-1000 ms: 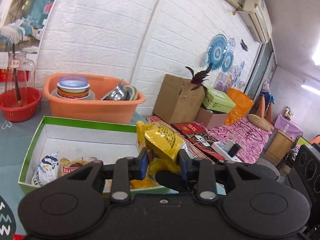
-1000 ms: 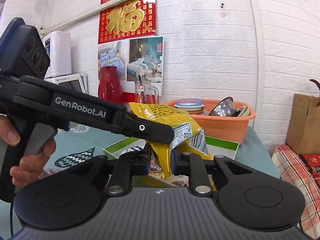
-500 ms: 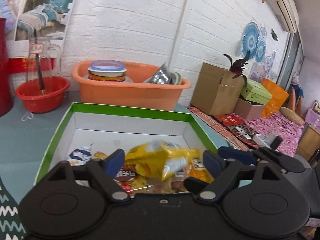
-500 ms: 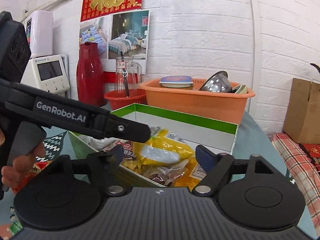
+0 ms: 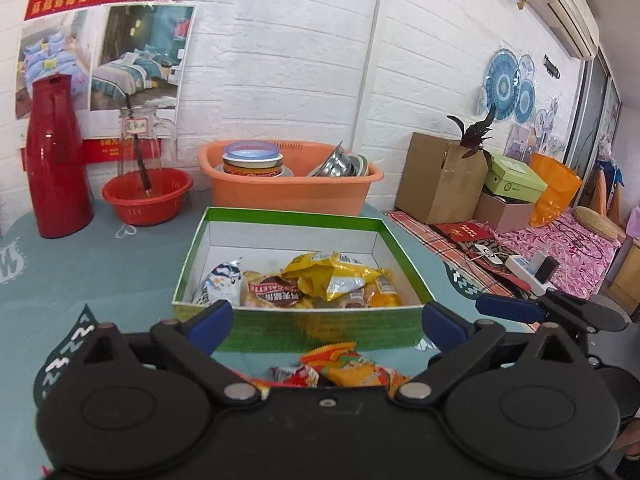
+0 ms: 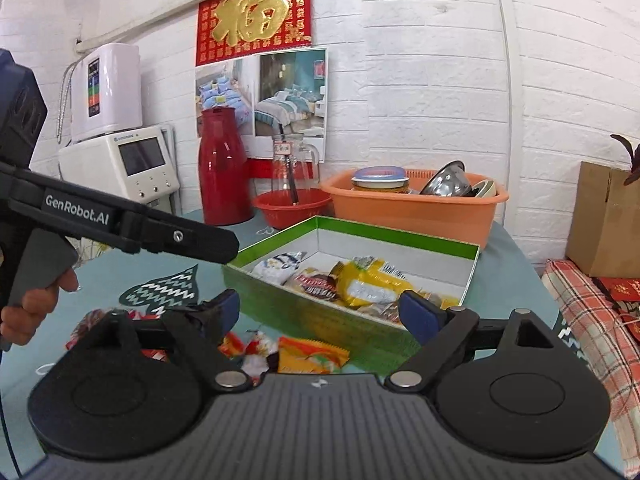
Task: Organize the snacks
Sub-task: 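Grasp the green packet with the right tool while the left tool grasps a clear labelled bag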
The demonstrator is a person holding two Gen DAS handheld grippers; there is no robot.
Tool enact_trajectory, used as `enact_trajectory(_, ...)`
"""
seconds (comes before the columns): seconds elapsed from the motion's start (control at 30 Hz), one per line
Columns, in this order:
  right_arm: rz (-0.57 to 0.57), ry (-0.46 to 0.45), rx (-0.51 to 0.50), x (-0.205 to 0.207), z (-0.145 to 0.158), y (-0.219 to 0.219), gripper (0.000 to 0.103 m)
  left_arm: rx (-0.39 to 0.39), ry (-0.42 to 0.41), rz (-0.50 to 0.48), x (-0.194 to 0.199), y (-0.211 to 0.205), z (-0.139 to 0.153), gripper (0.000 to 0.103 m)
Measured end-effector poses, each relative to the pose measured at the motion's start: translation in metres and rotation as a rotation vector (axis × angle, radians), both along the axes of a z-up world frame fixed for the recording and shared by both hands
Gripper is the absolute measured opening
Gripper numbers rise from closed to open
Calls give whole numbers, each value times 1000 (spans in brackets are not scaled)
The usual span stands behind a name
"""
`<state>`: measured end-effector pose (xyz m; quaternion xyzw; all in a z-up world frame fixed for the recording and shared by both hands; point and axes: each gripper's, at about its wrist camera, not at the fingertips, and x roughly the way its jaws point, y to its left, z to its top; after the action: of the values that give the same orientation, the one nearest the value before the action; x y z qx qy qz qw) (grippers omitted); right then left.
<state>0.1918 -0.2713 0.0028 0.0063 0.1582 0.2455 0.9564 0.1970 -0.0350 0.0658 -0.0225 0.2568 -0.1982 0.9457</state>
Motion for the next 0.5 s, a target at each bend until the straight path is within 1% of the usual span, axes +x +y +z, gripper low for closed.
enact_trajectory(0.1,38,28,11,-27,-8,2,103,7,2,16,-27,17,-6,103)
enact_trajectory(0.23,79,81,16,-52,-25,7,103,6,33,40,-55,36,-20,103)
enact_trajectory(0.37,75,159,-2,-67,-47,16,103,-27,89,22,-71,43,-44,103)
enact_trajectory(0.43,84,199,-10,-71,-57,21,103,-16,118,8,-72,41,-57,103)
enact_trajectory(0.5,79,232,-32,-74,-66,26,103,13,138,-4,-71,34,-68,103)
